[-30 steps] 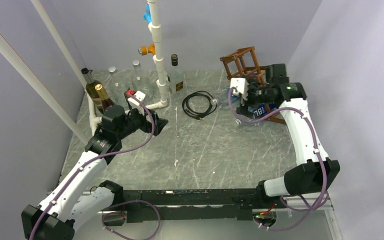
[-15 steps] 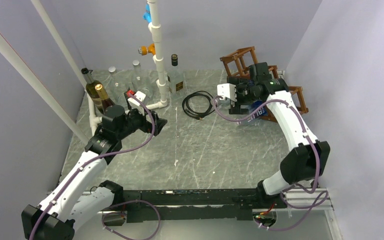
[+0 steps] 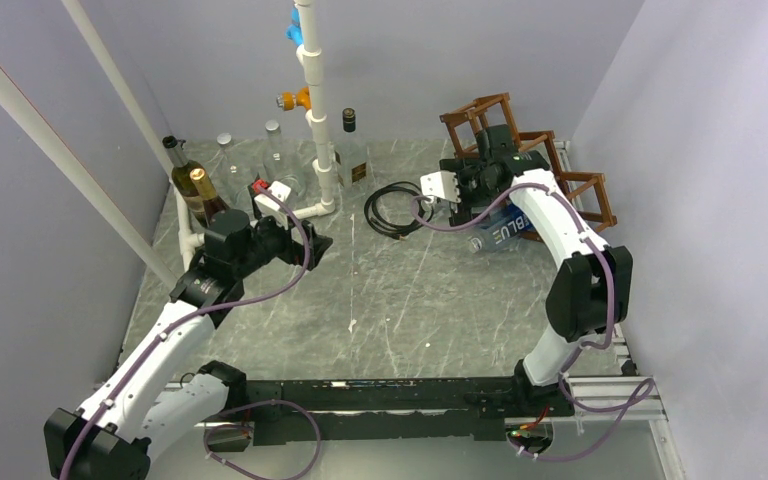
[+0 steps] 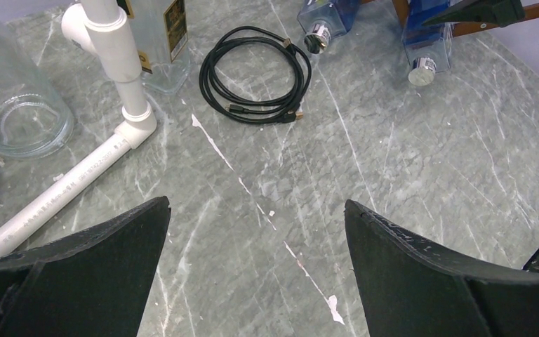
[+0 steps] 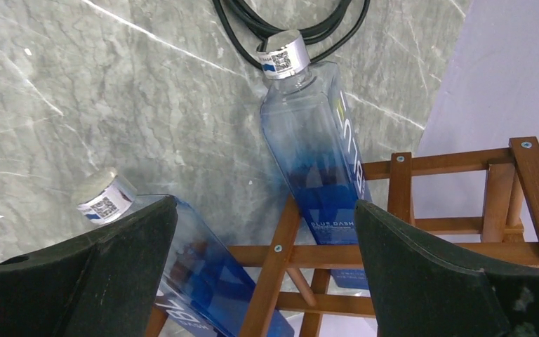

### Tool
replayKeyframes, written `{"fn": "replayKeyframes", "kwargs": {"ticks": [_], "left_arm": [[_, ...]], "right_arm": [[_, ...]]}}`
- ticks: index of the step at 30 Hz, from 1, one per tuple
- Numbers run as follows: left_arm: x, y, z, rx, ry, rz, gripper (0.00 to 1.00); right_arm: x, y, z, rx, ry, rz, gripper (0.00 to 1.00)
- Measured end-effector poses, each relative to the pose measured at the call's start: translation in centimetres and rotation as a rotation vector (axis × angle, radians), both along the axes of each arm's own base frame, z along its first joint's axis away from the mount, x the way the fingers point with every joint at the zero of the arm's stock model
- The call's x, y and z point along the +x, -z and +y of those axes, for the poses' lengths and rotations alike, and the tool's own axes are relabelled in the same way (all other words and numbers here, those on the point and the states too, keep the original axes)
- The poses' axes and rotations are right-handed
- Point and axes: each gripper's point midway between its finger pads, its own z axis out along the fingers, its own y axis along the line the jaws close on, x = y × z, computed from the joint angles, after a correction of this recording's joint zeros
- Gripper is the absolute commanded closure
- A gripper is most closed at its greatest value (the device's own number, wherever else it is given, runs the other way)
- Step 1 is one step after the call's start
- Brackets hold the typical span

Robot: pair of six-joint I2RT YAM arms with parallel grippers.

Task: Take the wine bottle off the wine rack
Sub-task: Pick up the wine bottle from the wine rack.

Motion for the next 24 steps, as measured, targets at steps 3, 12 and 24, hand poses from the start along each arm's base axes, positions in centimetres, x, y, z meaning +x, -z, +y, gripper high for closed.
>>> {"fn": "replayKeyframes", "kwargs": {"ticks": [3, 12, 24], "left_arm": [[0.1, 0.0, 0.1, 0.001, -0.007, 0.000, 0.00], [0.3, 0.2, 0.4, 0.004, -0.018, 0.004, 0.00], [0.7, 0.5, 0.7, 0.009, -0.029, 0.012, 0.00]], "right_arm": [[0.7, 0.4, -0.1, -0.019, -0.001, -0.009, 0.00], [2.4, 2.2, 0.0, -0.056, -0.038, -0.010, 0.00], [4.7, 5.0, 0.7, -0.118, -0.161, -0.021, 0.00]]}}
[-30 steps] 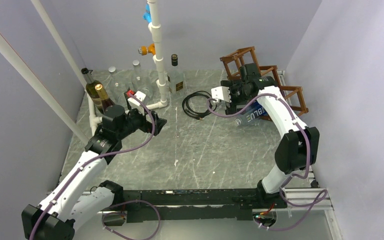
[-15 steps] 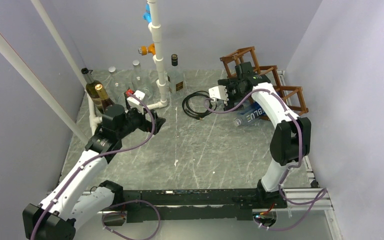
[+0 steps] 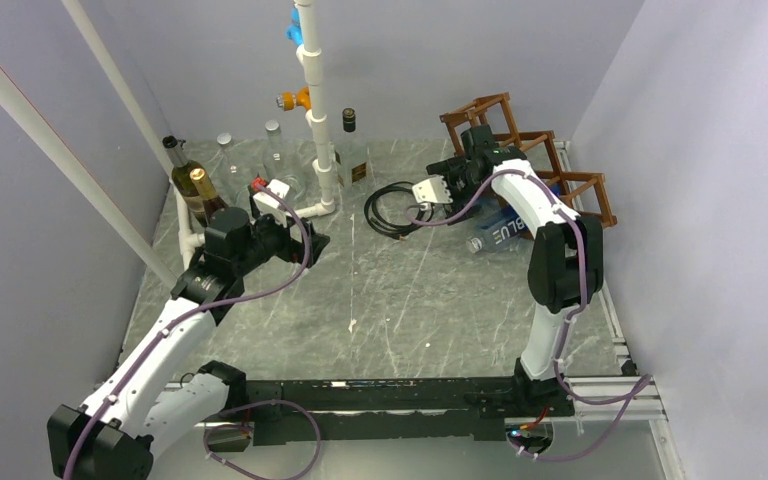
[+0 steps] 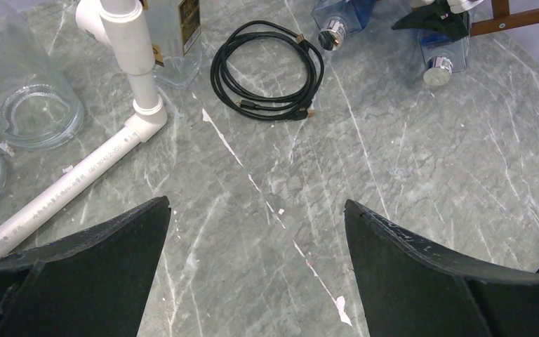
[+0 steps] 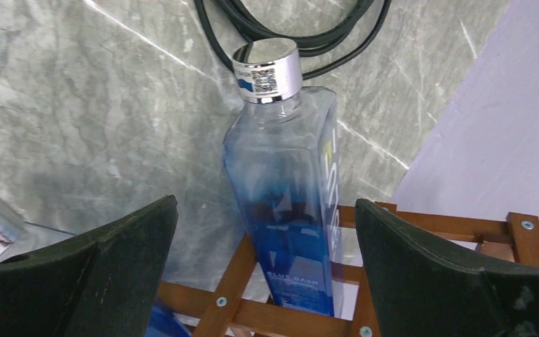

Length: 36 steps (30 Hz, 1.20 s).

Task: Take the wine bottle off the wine rack
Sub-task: Pick up the wine bottle from the wine rack.

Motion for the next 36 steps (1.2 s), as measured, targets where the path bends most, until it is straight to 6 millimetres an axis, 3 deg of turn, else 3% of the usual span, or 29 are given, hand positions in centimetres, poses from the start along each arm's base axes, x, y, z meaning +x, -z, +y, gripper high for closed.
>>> {"fn": "replayKeyframes", "kwargs": {"ticks": [21, 36], "left_arm": [[0.3, 0.1, 0.4, 0.002, -0.015, 0.003, 0.01], [0.5, 0.4, 0.5, 0.004, -0.019, 0.012, 0.00]], "right_arm": [[4.4, 3.3, -0.7, -0.084, 0.030, -0.085, 0.00], [5.7, 4.7, -0.8, -0.086, 0.055, -0.122, 0.05]]}}
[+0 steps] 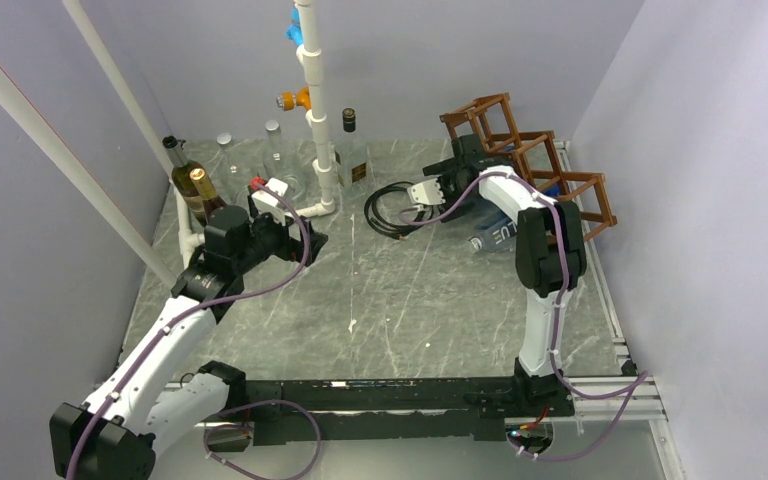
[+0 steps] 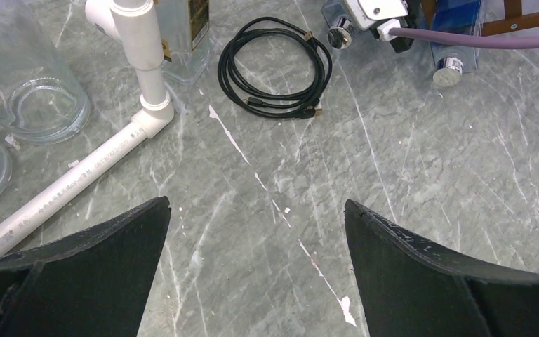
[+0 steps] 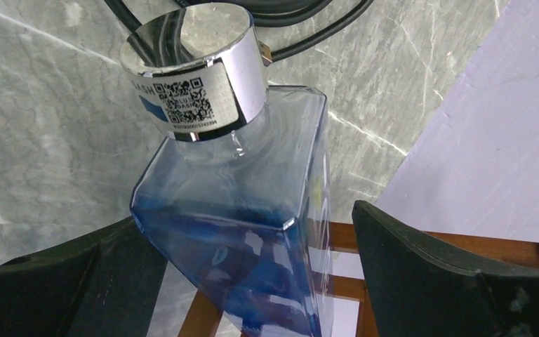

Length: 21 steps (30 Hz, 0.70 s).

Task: Take the wine bottle off the wine rack
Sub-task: Pick up the wine bottle from the wine rack.

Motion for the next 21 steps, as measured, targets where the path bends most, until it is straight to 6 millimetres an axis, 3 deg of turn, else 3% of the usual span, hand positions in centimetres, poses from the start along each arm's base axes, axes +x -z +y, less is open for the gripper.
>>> {"fn": "replayKeyframes", "kwargs": {"ticks": [7, 13, 17, 21], "left_arm": [[0.1, 0.1, 0.1, 0.001, -0.003, 0.004, 0.01], [0.1, 0.2, 0.1, 0.000, -0.001, 0.006, 0.00], [0.1, 0.2, 0.1, 0.000, 0.000, 0.006, 0.00], [0.1, 0.2, 0.1, 0.000, -0.001, 0.006, 0.01]], "right_arm": [[0.0, 1.1, 0.0, 0.000, 0.003, 0.005, 0.15], [0.2, 1.2, 0.1, -0.001, -0.003, -0.002, 0.30], [0.3, 1.2, 0.2, -0.010, -0.022, -0.012, 0.46], [0.3, 1.2, 0.4, -0.020, -0.028, -0.023, 0.69]]}}
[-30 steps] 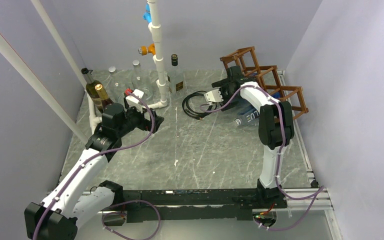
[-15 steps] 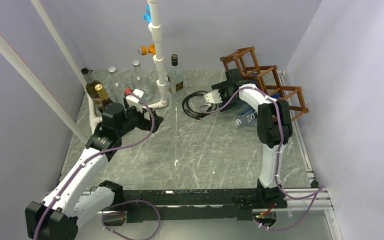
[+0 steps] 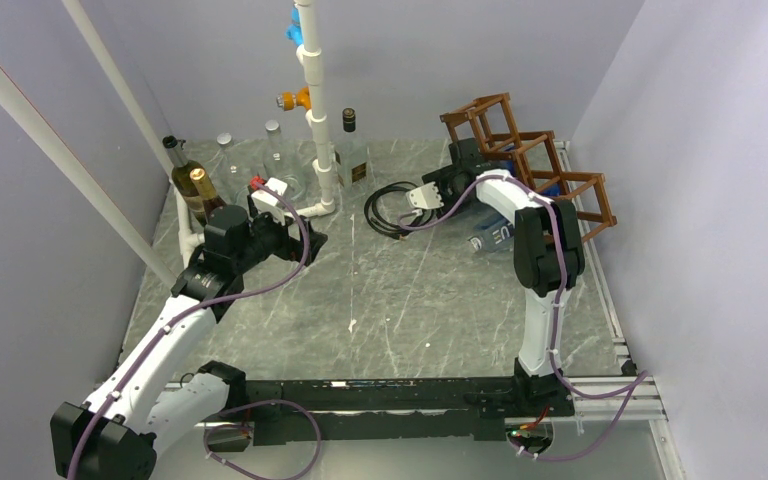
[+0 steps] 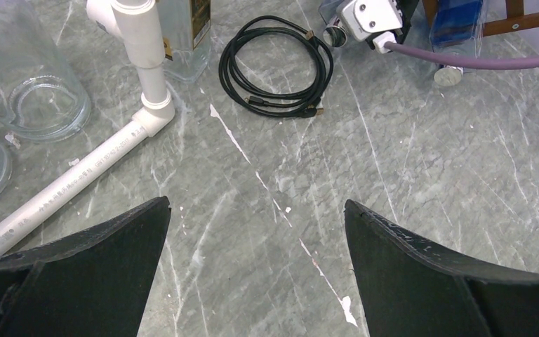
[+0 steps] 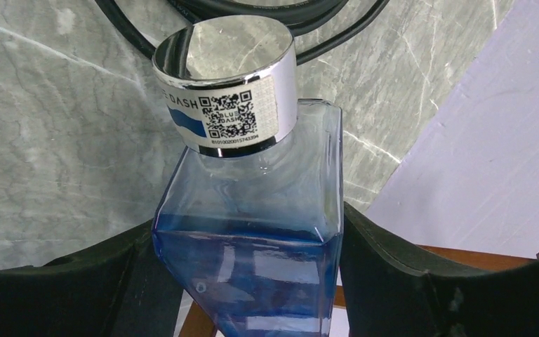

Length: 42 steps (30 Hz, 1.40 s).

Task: Take the wine bottle off the wine rack
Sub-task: Pick up the wine bottle from the wine rack.

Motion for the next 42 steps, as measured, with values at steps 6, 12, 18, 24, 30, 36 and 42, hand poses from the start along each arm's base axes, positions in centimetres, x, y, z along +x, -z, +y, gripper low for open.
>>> {"fn": "replayKeyframes", "kwargs": {"ticks": [6, 12, 18, 24, 30, 36, 42], "left_arm": [[0.0, 0.0, 0.0, 0.000, 0.000, 0.000, 0.00], [0.0, 0.0, 0.1, 0.000, -0.002, 0.000, 0.00], [0.1, 0.0, 0.1, 0.000, -0.004, 0.000, 0.00], [0.1, 0.0, 0.1, 0.000, -0.005, 0.000, 0.00], [0.1, 0.0, 0.2, 0.000, -0.006, 0.000, 0.00], [0.1, 0.0, 0.2, 0.000, -0.007, 0.000, 0.01], [0.2, 0.0, 0.3, 0.000, -0.010, 0.000, 0.01]], "right_arm": [[-0.2, -0.1, 0.4, -0.012, -0.009, -0.014, 0.89], [-1.2, -0.5, 1.7, -0.005, -0.026, -0.003, 0.97], [-2.4, -1.5, 3.6, 0.021, -0.030, -0.004, 1.00], [-3.1, -2.8, 4.8, 0.058, -0.017, -0.008, 1.00], [-3.5, -3.2, 5.6, 0.106, -0.014, 0.007, 1.00], [-4.4, -4.4, 6.5, 0.177, -0.017, 0.020, 1.00], [-5.4, -5.0, 7.1, 0.221, -0.017, 0.038, 1.00]]}}
